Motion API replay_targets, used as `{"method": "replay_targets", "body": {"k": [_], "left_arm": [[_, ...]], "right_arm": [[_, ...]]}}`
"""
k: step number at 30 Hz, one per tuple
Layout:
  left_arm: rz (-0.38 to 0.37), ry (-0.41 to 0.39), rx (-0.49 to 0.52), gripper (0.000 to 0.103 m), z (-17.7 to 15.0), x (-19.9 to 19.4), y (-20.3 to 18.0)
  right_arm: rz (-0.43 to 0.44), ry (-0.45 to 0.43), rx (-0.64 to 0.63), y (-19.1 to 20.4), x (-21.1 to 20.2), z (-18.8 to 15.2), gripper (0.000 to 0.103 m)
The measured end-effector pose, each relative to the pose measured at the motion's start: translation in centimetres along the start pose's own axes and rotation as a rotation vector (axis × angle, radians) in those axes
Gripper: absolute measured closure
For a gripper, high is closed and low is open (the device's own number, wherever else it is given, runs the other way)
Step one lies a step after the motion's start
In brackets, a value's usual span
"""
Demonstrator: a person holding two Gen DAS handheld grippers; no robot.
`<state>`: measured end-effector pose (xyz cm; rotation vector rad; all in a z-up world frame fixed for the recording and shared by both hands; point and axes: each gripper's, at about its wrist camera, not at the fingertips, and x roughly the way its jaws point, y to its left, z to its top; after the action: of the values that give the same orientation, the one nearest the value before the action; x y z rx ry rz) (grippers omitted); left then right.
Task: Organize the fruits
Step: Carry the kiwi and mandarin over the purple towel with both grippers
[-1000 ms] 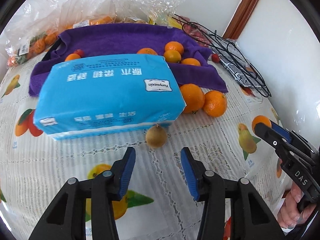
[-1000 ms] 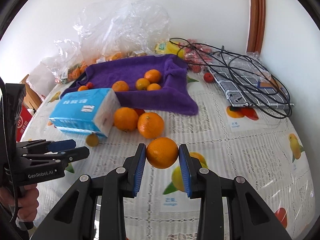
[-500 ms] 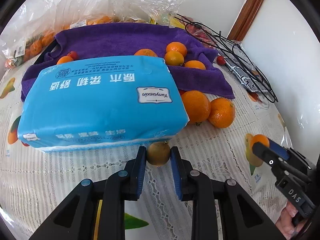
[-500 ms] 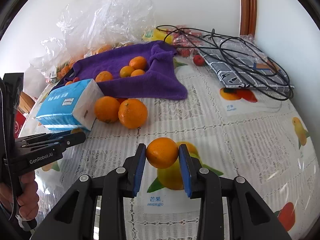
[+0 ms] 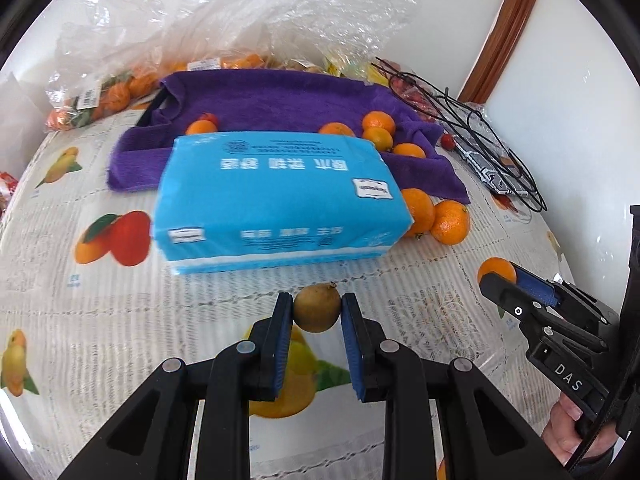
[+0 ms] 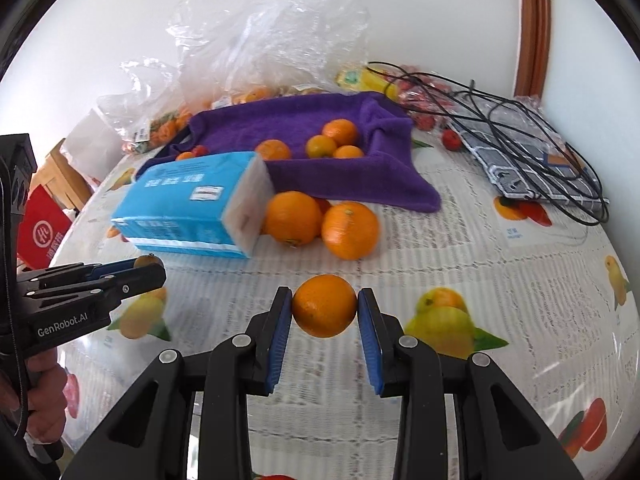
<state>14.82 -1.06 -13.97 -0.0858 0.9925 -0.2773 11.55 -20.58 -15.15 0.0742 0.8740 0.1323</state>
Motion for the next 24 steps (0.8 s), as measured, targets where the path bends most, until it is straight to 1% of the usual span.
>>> {"method": "replay_targets", "body": {"k": [2, 5, 10, 13, 20, 24], "left_arm": [[0.003, -0.01, -0.014, 0.079, -0.1, -0.6, 0.7], [0.006, -0.028, -0.03, 0.079, 0.1, -1.5, 1.6], [-0.006, -0.052, -0.044, 0.079, 0.7, -2.7, 2.5], [0.003, -0.069, -0.039, 0.079, 1.3, -3.3, 2.6], [-0.002, -0.096, -0.044, 0.079, 2.7, -4.2, 3.2], [0.006, -0.111, -0.039, 0.079, 3.5, -4.6, 3.6]], "right_arm": [[-0.008, -0.006, -0.01, 0.8, -0.1, 0.3, 0.07], [0.004, -0.016, -0.017, 1.8, -0.5, 0.8, 0.07], [0.001, -0.042, -0.045, 3.1, -1.1, 2.0, 0.07], [0.0, -0.052, -0.045, 3.5, -1.4, 2.7, 0.07], [0.005, -0.079, -0.043, 4.0, -1.9, 4.3, 0.07], [-0.008, -0.102, -0.043, 4.1, -2.3, 5.2, 0.07]]}}
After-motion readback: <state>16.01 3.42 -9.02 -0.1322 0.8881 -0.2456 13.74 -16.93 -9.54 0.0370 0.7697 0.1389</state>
